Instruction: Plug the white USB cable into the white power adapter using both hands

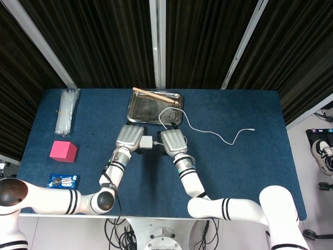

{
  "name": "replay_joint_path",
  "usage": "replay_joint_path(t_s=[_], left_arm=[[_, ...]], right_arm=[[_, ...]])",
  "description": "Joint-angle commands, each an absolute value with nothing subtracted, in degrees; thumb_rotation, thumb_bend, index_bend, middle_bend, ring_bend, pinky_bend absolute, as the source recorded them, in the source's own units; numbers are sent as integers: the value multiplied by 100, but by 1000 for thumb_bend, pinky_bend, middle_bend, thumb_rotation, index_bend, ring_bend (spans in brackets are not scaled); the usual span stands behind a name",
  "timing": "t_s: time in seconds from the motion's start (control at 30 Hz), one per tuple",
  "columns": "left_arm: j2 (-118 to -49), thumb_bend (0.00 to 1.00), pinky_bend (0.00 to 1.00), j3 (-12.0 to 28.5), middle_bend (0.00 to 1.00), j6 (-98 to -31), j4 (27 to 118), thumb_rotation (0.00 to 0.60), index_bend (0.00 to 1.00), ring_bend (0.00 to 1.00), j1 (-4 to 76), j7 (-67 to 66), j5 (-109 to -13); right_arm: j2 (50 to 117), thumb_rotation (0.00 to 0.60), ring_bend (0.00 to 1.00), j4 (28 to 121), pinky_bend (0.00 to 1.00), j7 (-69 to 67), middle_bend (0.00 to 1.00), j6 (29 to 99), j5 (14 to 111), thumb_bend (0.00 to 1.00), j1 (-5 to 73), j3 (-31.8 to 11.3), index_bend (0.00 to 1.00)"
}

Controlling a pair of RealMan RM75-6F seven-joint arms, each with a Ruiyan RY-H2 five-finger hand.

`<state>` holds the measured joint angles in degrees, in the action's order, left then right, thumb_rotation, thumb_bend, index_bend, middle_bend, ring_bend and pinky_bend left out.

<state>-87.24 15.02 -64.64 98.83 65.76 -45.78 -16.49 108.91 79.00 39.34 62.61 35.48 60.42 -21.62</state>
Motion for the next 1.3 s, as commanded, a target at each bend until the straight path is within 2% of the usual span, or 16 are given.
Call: replay_joint_path(t_s=[0.03,0.6,0.97,1.03,1.13,1.2,1.3], left_arm=[[-8729,214,177,1501,458,-6469,9885,600,444,321,6582,-4582,-1648],[-8797,215,178,1487,458,-6522,9903,600,444,322,6636,-4630,-1672],[-8841,214,178,1474,458,-6529,9896,600,444,321,6655,-4657,-1678],[-8826,215,178,1465,456,-6529,9898,600,444,321,6631,-4627,-1712],[-8794,214,177,1414,445,-6539,9893,600,442,321,6551,-4533,-1851],[-8778,215,175,1370,438,-6534,9883,600,437,319,6488,-4456,-1967],[-8738,214,161,1275,432,-6479,9874,600,424,310,6362,-4300,-2187]], right_arm=[[10908,600,337,7882,112,3934,475,6275,3557,336,6046,-2173,528],[11080,600,351,7735,113,3863,475,6313,3648,390,6065,-2256,555],[11138,600,351,7725,115,3950,473,6323,3632,391,6079,-2280,556],[11094,600,337,7772,114,3979,461,6288,3591,369,6056,-2265,499],[10967,600,234,7896,99,4011,352,6259,3523,253,5996,-2252,270],[10862,600,178,7989,93,4024,285,6250,3503,174,5949,-2234,166],[10609,600,117,8213,89,4045,215,6253,3507,142,5830,-2157,76]])
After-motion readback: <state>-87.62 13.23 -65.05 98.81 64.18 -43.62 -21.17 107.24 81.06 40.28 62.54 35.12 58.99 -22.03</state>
